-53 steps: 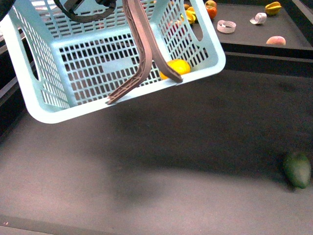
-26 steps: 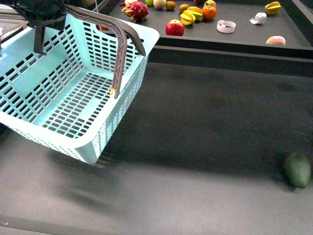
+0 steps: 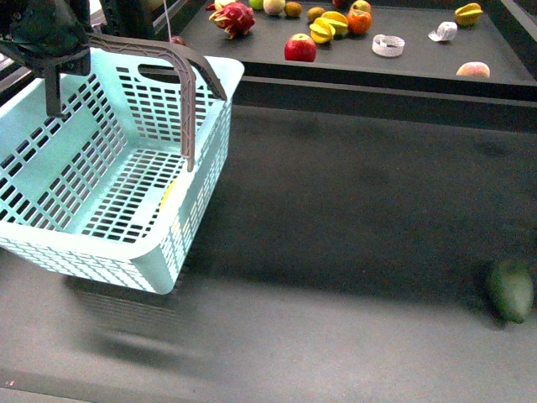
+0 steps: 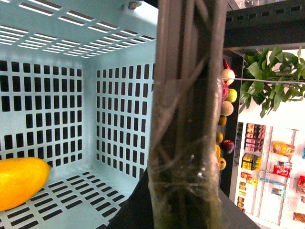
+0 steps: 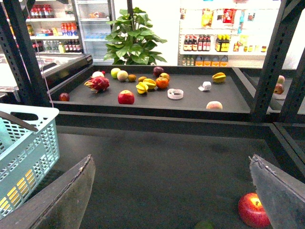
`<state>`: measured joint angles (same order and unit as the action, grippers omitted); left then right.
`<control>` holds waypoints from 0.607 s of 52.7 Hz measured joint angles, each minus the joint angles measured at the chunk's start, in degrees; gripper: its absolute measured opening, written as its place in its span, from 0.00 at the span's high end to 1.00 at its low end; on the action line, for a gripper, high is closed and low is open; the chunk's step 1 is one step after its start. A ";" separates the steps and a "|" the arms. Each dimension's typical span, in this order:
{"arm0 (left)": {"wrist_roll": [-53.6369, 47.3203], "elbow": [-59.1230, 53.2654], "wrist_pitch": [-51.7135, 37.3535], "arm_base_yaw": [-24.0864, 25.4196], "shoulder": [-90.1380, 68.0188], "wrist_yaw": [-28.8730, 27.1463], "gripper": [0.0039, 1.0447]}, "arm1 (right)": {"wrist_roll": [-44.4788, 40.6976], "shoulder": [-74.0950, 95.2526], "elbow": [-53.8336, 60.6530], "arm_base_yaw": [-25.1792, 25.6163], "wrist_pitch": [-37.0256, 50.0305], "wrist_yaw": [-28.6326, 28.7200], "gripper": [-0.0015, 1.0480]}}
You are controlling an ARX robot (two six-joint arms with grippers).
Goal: Pick mango with right arm and hold basket with left
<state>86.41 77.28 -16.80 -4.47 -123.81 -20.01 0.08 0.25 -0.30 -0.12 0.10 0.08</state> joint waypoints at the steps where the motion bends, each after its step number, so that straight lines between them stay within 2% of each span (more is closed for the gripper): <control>1: 0.02 0.00 0.11 0.09 -0.13 -0.02 0.92 | 0.00 0.00 0.00 0.00 0.00 0.00 0.08; 11: 0.63 -0.24 2.89 0.37 -1.36 -0.20 0.91 | 0.00 0.00 0.00 0.00 0.00 0.00 0.08; 16: 0.74 -0.24 3.93 0.44 -1.36 0.20 0.75 | 0.00 0.00 0.00 0.00 0.00 0.00 0.08; 20: 0.50 -0.39 5.14 0.46 -1.14 0.04 0.58 | 0.00 0.00 0.00 0.00 0.00 0.02 0.08; 32: -4.50 -6.34 3.08 0.72 6.36 -1.05 0.16 | 0.00 0.00 0.00 0.00 0.00 0.00 0.08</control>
<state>81.91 70.94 -13.72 -3.75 -117.45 -21.06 0.08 0.25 -0.30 -0.12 0.10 0.08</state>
